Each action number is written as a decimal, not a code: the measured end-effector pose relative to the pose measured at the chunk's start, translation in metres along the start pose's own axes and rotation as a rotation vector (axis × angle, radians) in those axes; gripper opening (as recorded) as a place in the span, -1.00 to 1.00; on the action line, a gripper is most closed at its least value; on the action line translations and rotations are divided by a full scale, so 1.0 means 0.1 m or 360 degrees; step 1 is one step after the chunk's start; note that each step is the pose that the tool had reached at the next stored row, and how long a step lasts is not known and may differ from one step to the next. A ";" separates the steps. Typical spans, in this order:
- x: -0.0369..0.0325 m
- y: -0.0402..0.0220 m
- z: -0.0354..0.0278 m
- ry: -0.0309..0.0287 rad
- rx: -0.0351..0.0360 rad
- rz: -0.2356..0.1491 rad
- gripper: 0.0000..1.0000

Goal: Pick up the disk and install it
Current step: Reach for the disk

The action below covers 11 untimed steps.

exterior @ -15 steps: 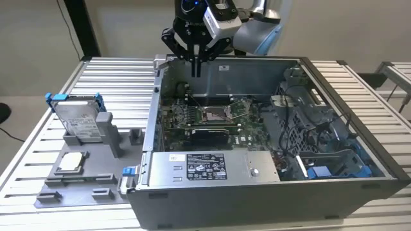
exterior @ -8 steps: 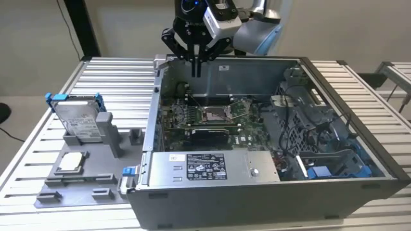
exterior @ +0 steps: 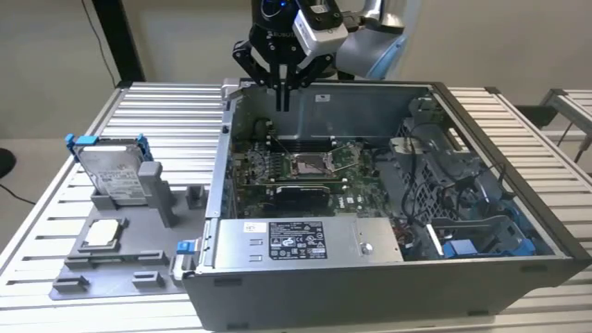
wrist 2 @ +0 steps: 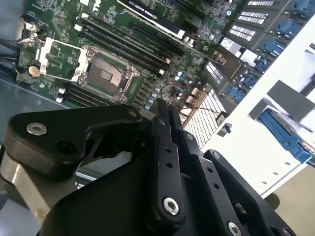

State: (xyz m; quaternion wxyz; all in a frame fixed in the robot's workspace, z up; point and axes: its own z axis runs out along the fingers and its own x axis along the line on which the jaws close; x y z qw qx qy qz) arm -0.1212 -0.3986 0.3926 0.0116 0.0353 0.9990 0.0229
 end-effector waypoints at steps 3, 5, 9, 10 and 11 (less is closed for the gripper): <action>0.000 0.000 0.000 -0.00003 0.0000 0.0000 1.00; 0.000 0.000 0.000 -0.00005 0.0000 0.0000 1.00; 0.000 0.000 0.000 -0.00009 0.0000 0.0000 1.00; 0.000 0.000 0.000 -0.00010 0.0000 0.0000 1.00; 0.000 0.000 0.000 -0.00010 0.0000 0.0000 1.00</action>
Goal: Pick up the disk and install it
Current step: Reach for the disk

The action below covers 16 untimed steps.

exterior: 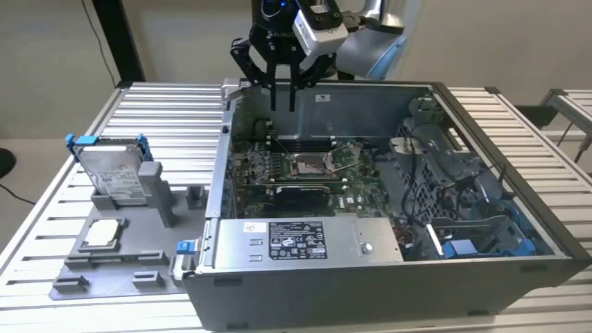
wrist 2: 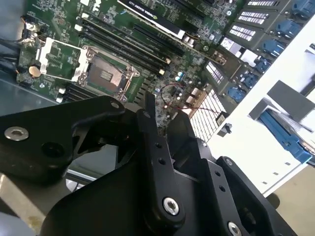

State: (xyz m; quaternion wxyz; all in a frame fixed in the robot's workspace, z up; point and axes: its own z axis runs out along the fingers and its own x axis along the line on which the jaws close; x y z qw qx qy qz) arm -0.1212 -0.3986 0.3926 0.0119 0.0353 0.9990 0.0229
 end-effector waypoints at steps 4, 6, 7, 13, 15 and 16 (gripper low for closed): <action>0.000 0.000 0.000 -0.00005 0.0000 0.0000 -1.00; 0.000 0.000 0.000 -0.00006 0.0000 0.0000 -1.00; 0.000 0.000 0.000 -0.00007 0.0000 0.0000 -1.00; 0.001 0.000 0.000 -0.00012 0.0000 0.0004 -1.00; 0.017 -0.001 0.000 -0.00012 0.0000 0.0005 -1.00; 0.035 -0.002 -0.001 -0.00009 0.0000 0.0004 -1.00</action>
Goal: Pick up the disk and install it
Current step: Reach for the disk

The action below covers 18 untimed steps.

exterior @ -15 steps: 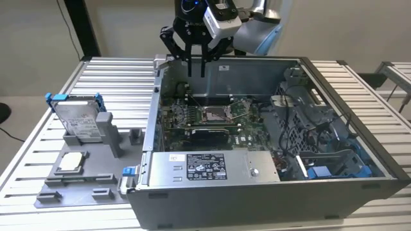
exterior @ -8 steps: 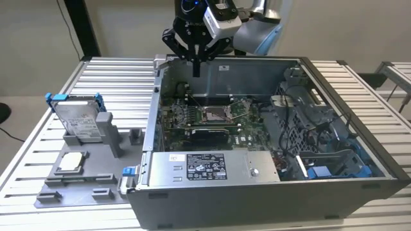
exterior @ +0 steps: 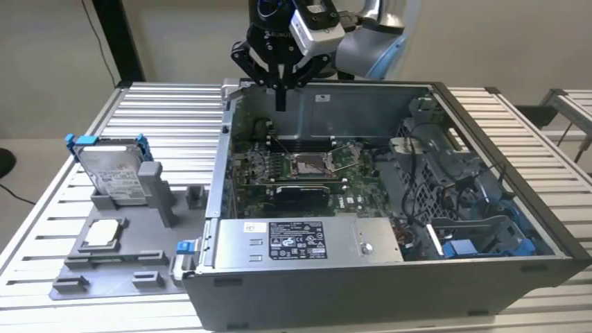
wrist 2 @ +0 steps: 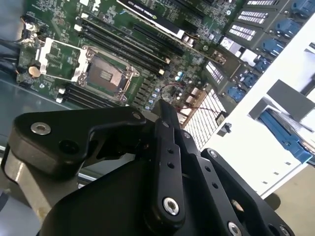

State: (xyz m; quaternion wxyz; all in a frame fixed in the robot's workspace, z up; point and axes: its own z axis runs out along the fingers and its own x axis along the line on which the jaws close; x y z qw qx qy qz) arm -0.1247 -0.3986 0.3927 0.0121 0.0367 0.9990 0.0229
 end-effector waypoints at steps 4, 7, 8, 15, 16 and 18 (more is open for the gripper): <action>0.088 -0.005 -0.001 -0.00003 0.0000 0.0000 -1.00; 0.179 -0.012 -0.004 -0.00002 0.0000 0.0000 -1.00; 0.216 -0.015 -0.005 -0.00002 0.0000 0.0000 -1.00; 0.451 -0.031 -0.011 -0.00001 0.0000 0.0000 -1.00; 0.487 -0.034 -0.012 -0.00002 0.0000 0.0000 -1.00; 0.555 -0.039 -0.013 -0.00002 0.0000 -0.0001 -1.00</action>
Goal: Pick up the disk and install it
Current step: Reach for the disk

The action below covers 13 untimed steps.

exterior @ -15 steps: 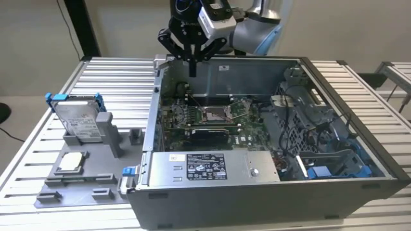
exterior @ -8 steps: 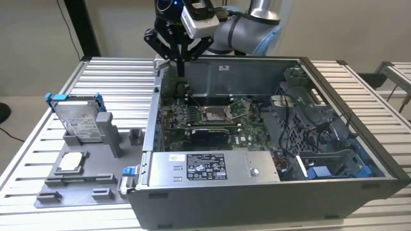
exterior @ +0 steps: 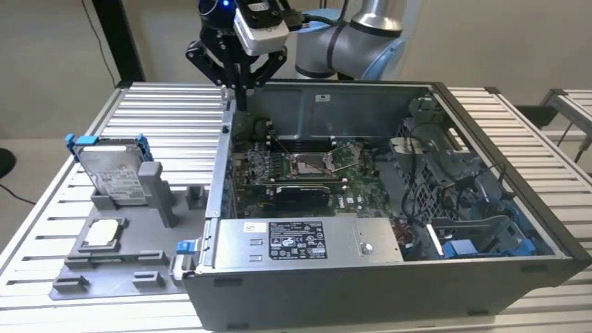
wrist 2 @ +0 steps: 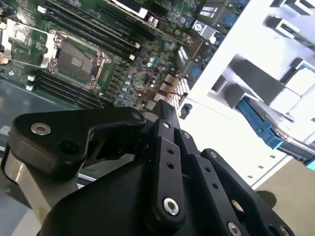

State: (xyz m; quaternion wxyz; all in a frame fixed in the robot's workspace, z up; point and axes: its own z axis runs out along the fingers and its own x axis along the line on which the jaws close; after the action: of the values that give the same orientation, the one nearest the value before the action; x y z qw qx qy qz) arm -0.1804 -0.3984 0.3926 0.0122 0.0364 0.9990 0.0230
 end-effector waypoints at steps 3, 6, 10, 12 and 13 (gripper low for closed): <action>0.095 -0.007 -0.003 0.00001 0.0000 -0.0001 -1.00; 0.192 -0.014 -0.005 0.00002 0.0000 -0.0002 -1.00; 0.339 -0.024 -0.009 0.00002 0.0000 -0.0004 -1.00; 0.421 -0.030 -0.011 0.00002 0.0000 -0.0005 -1.00; 0.461 -0.033 -0.012 0.00003 0.0000 -0.0006 -1.00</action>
State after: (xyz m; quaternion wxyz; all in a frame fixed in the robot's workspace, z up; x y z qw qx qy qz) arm -0.2266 -0.3984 0.3926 0.0122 0.0346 0.9991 0.0230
